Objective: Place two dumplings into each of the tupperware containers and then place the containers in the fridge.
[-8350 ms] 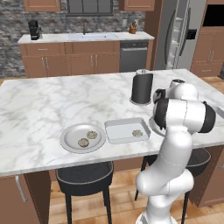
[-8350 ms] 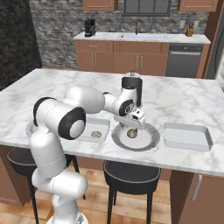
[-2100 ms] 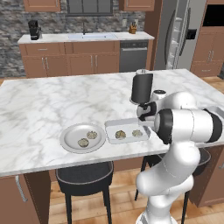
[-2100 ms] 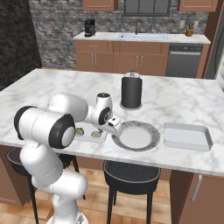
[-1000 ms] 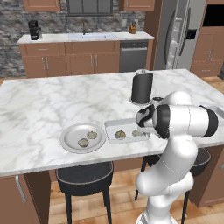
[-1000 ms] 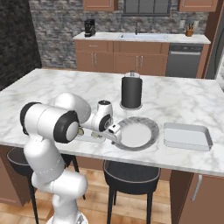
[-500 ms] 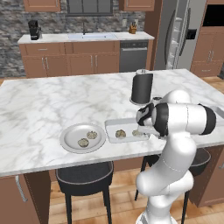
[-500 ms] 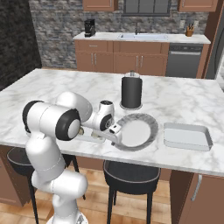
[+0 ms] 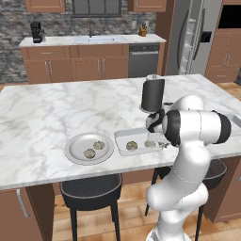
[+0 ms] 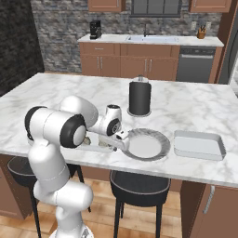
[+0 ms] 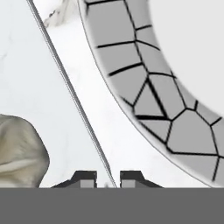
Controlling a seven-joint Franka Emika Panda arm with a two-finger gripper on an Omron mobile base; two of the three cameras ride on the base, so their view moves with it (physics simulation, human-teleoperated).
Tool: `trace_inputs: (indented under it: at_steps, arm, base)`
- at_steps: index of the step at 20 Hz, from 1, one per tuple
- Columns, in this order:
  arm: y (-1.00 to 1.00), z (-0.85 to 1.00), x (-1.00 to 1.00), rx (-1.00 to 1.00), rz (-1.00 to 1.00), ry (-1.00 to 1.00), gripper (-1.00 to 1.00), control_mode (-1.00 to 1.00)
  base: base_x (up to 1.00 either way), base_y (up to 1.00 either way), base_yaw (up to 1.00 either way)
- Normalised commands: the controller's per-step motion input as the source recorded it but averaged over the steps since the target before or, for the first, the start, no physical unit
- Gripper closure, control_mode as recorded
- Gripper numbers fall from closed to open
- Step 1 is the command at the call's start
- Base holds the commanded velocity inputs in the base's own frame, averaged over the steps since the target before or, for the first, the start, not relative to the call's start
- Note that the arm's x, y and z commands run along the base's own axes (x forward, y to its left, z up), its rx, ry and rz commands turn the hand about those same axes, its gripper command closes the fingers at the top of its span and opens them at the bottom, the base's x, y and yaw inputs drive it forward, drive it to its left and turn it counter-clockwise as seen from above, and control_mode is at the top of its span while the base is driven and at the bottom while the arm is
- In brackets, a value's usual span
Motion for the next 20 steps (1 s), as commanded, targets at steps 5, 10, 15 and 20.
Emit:
trace_inputs:
  at_steps: [5, 10, 15, 20]
  arm:
    - [0.00, 0.00, 0.00, 0.00, 0.00, 0.03, 1.00, -1.00]
    - [0.00, 0.25, -0.29, 0.00, 0.00, 0.02, 1.00, -1.00]
    - [0.08, 0.84, -0.87, 0.00, 0.00, 0.00, 1.00, -1.00]
    - [0.52, 1.00, -0.85, 0.00, 0.00, 0.00, 1.00, -1.00]
  base:
    - [0.00, 0.00, 0.00]
    - [0.00, 0.00, 0.00]
    - [0.00, 0.00, 0.00]
    - [0.00, 0.00, 0.00]
